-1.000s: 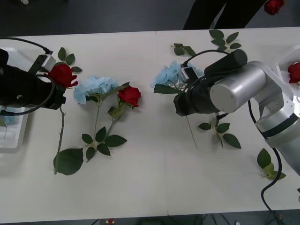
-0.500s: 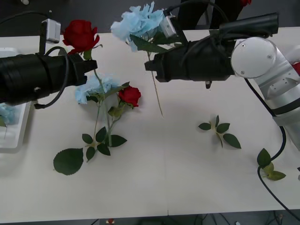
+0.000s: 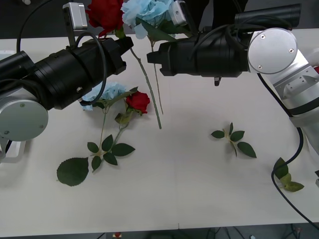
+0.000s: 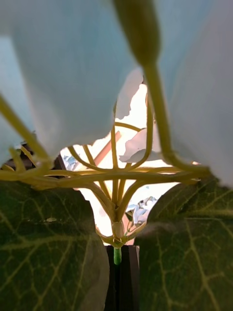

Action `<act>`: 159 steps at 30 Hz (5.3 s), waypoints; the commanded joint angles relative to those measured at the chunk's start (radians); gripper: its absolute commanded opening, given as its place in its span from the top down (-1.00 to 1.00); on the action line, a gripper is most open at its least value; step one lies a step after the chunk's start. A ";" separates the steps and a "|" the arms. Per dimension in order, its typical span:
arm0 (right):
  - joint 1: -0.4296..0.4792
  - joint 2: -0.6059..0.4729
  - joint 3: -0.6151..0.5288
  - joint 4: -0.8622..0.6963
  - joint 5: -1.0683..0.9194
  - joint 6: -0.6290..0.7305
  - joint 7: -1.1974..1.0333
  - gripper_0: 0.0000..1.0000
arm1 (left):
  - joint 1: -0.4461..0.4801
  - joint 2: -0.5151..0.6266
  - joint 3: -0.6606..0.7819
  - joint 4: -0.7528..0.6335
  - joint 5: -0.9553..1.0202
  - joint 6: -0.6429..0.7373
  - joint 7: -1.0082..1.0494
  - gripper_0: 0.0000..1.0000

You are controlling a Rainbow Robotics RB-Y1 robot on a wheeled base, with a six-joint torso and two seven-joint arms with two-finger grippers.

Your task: Place the red flowers into the right box and the blue flowers into the left box. If a person shows an open palm, hand one flower to the person first, then continue sorting.

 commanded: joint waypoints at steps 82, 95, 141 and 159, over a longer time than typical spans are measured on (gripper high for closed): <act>-0.038 -0.151 0.097 0.643 0.266 0.149 0.050 0.21 | -0.094 -0.119 -0.063 0.054 -0.064 -0.079 0.021 1.00; -0.039 -0.135 0.097 0.643 0.284 0.139 0.063 1.00 | -0.094 -0.119 -0.063 0.054 -0.064 -0.079 0.021 1.00; -0.538 0.010 -0.171 0.638 -0.502 -0.315 0.926 1.00 | -0.094 -0.119 -0.063 0.054 -0.064 -0.079 0.021 1.00; -0.536 0.016 -0.145 0.640 -0.544 -0.328 0.935 -0.33 | -0.094 -0.119 -0.063 0.054 -0.064 -0.079 0.021 1.00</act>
